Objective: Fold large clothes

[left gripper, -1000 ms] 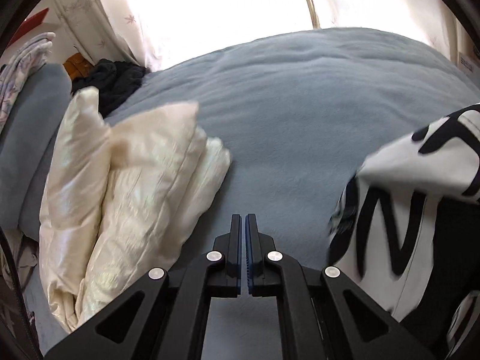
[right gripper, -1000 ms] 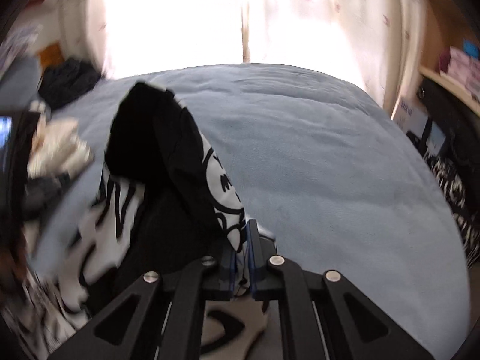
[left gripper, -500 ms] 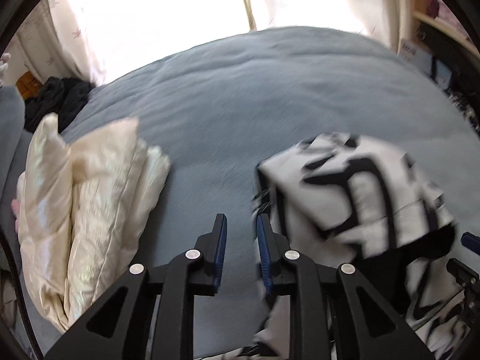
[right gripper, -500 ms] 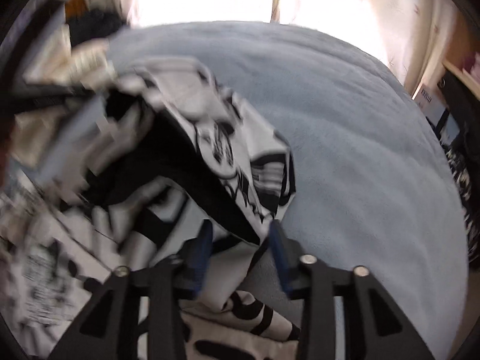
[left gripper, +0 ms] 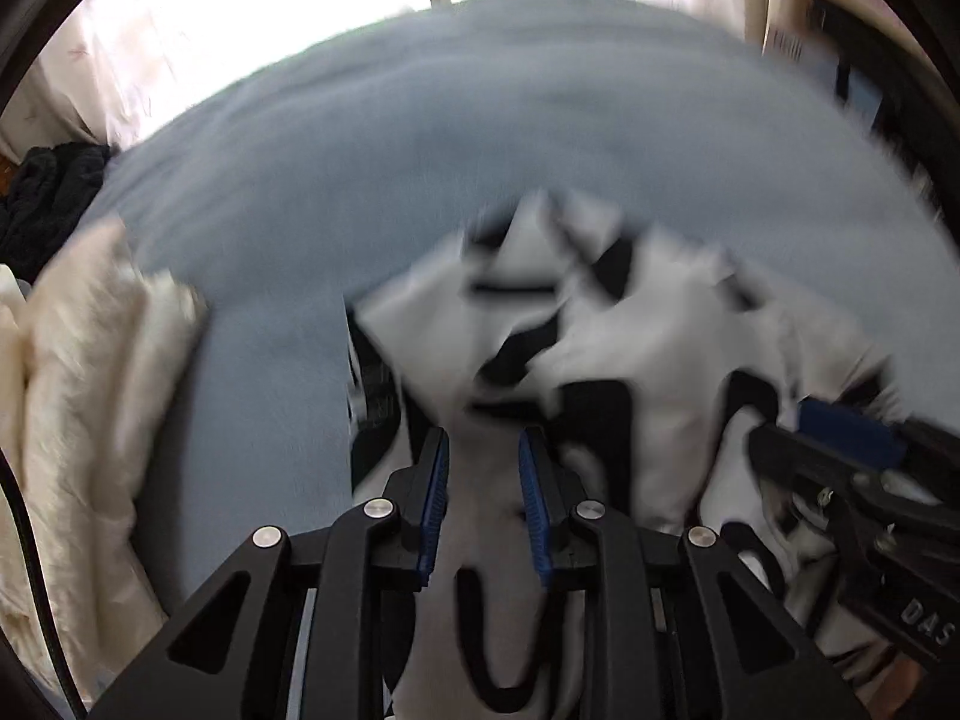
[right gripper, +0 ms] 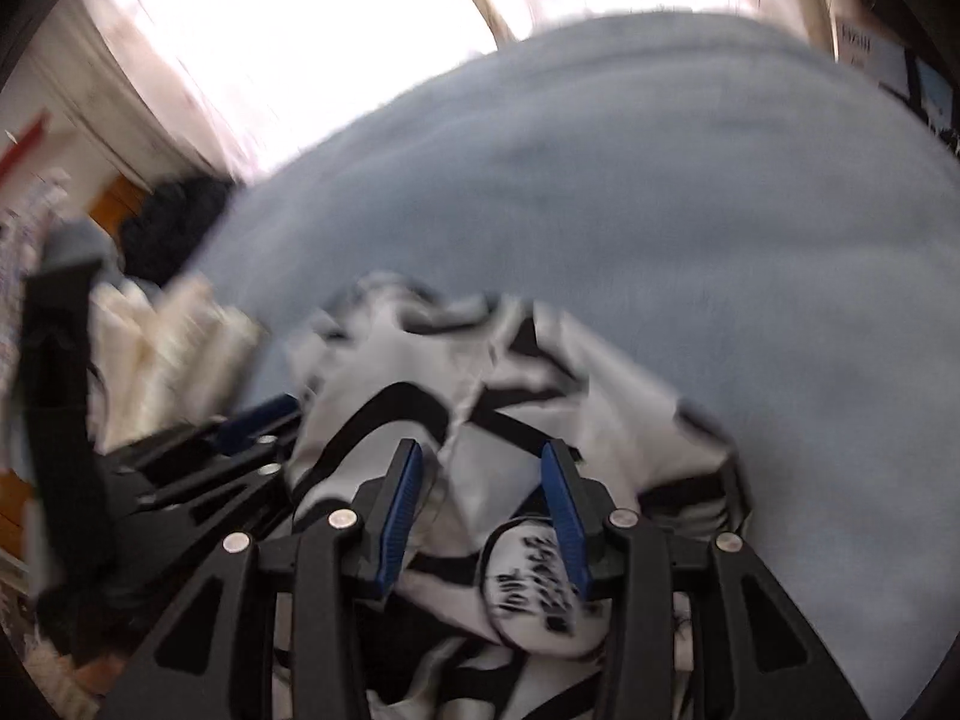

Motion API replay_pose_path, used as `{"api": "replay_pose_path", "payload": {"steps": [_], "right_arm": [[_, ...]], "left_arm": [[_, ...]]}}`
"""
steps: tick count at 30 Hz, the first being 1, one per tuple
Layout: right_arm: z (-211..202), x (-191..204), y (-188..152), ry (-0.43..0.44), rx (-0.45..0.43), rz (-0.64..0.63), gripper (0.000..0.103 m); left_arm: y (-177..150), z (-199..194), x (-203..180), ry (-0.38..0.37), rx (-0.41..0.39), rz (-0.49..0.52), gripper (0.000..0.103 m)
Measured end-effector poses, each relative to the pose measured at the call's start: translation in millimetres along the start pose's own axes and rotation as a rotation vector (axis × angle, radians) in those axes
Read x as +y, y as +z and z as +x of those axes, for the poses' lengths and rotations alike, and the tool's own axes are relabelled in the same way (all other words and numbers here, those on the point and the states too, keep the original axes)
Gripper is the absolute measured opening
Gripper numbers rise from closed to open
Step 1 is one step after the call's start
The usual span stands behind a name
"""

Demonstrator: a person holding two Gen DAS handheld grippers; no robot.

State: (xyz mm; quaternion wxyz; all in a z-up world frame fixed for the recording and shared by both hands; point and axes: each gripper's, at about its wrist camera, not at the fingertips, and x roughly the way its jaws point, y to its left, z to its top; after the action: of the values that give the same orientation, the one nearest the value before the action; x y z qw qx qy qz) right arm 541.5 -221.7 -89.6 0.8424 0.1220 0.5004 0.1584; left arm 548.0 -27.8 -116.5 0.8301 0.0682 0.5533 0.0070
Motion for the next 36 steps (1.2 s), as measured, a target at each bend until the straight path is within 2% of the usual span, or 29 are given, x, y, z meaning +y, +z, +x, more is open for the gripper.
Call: {"api": "replay_pose_path", "payload": {"steps": [1,3,6,8,9,10,11,12,13,14,16,22,25,27,29,30,31,32,33,34,36], "right_arm": [[13.8,-2.6,-7.3,-0.038,0.045,-0.009,0.042],[26.9,-7.8,-20.1,-0.058,0.085,-0.024,0.042],[18.8,-7.2,-20.4,-0.052,0.088,-0.068,0.042],[4.9,-8.6,-15.9,-0.036,0.083,-0.08,0.042],[-9.9,-11.3,-20.1,-0.032,0.065,-0.083,0.043],[-20.4,-14.3,-16.6,-0.025,0.045,-0.083,0.046],[-28.1,-18.3,-13.1,-0.016,0.026,-0.079,0.056],[-38.9,-25.4,-7.8,-0.011,-0.002,-0.066,0.068],[-44.9,-30.4,-4.5,-0.014,-0.023,-0.054,0.073],[-50.2,-38.6,0.6,-0.022,-0.045,-0.037,0.077],[-49.1,-53.1,9.9,-0.013,-0.04,0.007,0.078],[-5.3,-92.2,14.0,0.043,0.08,0.127,0.078],[4.6,-101.3,8.5,0.095,0.071,0.158,0.08],[5.6,-98.6,7.3,0.13,0.056,0.15,0.079],[8.9,-91.1,8.0,0.124,0.06,0.108,0.077],[9.4,-86.8,7.6,0.107,0.06,0.085,0.067],[11.7,-80.9,9.8,0.093,0.061,0.069,0.057],[14.4,-76.5,10.0,0.079,0.067,0.055,0.035],[14.8,-74.6,9.8,0.08,0.076,0.049,0.018],[13.2,-73.7,9.2,0.085,0.074,0.046,0.015],[4.0,-68.3,6.6,0.058,0.045,0.017,0.011]], "left_arm": [[-5.4,10.8,1.1,0.015,0.028,0.007,0.022],[-12.2,15.8,4.1,0.011,0.017,0.02,0.022],[-12.5,10.2,7.2,0.007,0.006,0.056,0.023],[-11.1,0.9,14.4,-0.024,-0.003,0.067,0.026],[-8.8,-4.7,21.8,-0.055,-0.018,0.057,0.031],[-6.1,-7.7,28.4,-0.074,-0.026,0.047,0.044],[-2.5,-10.4,40.3,-0.101,-0.04,0.024,0.052],[0.5,-15.2,49.8,-0.13,-0.058,-0.004,0.064],[1.4,-17.1,55.9,-0.153,-0.07,-0.025,0.069],[3.7,-17.9,61.6,-0.178,-0.074,-0.043,0.069],[7.6,-11.5,70.8,-0.23,-0.061,-0.077,0.069],[17.3,25.5,80.5,-0.364,0.021,-0.16,0.069],[16.7,45.8,77.4,-0.36,0.043,-0.146,0.076],[18.3,51.3,71.0,-0.343,0.023,-0.128,0.081],[21.6,56.0,67.3,-0.332,0.006,-0.138,0.082],[22.5,55.4,65.3,-0.32,-0.008,-0.143,0.078],[21.4,52.0,59.5,-0.315,-0.016,-0.141,0.055],[23.6,47.2,51.2,-0.308,-0.025,-0.131,0.039],[23.7,43.1,48.2,-0.317,-0.027,-0.121,0.01],[23.4,38.9,44.2,-0.315,-0.035,-0.11,0.005],[20.1,21.1,38.5,-0.257,-0.081,-0.074,0.004]]}}
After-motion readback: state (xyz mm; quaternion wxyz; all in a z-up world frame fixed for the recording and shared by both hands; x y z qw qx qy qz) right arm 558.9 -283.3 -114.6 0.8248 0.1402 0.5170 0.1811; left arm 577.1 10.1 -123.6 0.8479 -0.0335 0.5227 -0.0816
